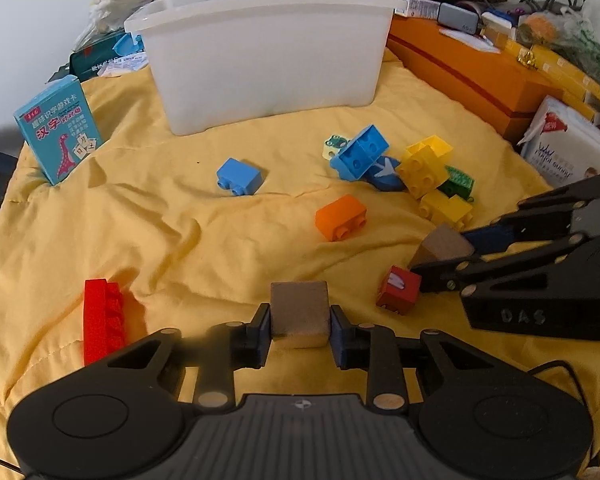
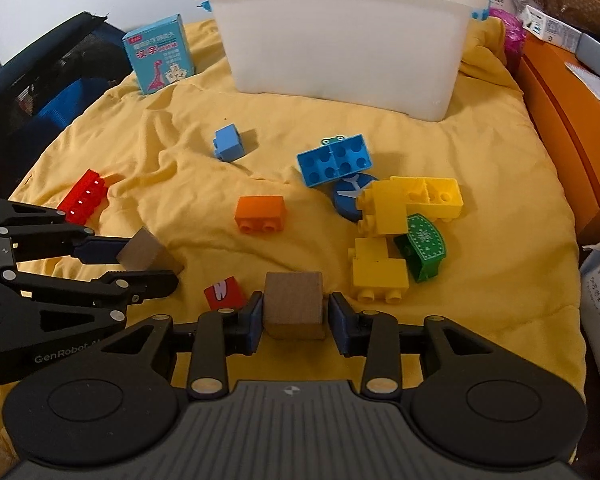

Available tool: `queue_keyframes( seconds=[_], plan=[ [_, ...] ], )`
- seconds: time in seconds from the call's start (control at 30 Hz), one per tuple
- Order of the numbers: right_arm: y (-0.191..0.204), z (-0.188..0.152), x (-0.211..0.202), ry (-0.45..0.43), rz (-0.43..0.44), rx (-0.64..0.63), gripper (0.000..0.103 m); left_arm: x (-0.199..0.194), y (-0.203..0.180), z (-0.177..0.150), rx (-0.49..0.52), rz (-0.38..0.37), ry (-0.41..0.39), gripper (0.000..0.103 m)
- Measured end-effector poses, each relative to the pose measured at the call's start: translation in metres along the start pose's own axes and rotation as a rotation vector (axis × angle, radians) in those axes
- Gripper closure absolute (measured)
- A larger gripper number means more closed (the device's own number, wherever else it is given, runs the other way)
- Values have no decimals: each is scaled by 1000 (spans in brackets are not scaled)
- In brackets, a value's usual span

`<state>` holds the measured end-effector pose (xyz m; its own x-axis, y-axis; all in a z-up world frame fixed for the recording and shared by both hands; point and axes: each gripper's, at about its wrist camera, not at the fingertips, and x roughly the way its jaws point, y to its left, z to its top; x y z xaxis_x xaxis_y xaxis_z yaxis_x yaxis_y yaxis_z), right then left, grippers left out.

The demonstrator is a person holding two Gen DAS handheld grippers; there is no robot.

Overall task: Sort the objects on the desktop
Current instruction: 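Grasp the brown cube with the right tool while the left tool lifts its brown block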

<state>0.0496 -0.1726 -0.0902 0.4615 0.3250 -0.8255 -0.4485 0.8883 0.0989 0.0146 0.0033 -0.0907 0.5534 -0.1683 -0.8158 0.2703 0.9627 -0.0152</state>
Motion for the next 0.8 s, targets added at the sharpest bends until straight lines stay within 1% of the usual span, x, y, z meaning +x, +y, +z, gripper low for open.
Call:
queue_keyframes(
  seconds=[0.07,0.13,0.2,0.27,0.37,0.47,0.6,0.8],
  plan=[
    [3,0,2,9,0,-19,68,-6,3,6,-19,-17,-17,70],
    [2,2,-1,9,12,-14,68,-14,4,14,-30,-18,-57,70],
    [-1,6,-7,-4,22,2,68,-23,6,27,-36,-9,-100,70],
    [-3,12,-12,-16,12,5,68,-32,11,40,-51,-8,-139,70],
    [-6,24,-22,-47,5,-1,68,-44,16,59,-65,-1,-178,70],
    [-11,39,-33,-87,-11,-2,68,-56,19,79,-66,-1,-231,70],
    [-20,64,-46,-149,-32,7,68,-68,24,111,-41,13,-301,70],
    [-28,118,-67,-292,-69,-36,68,-73,41,163,-36,45,-403,70]
  ],
)
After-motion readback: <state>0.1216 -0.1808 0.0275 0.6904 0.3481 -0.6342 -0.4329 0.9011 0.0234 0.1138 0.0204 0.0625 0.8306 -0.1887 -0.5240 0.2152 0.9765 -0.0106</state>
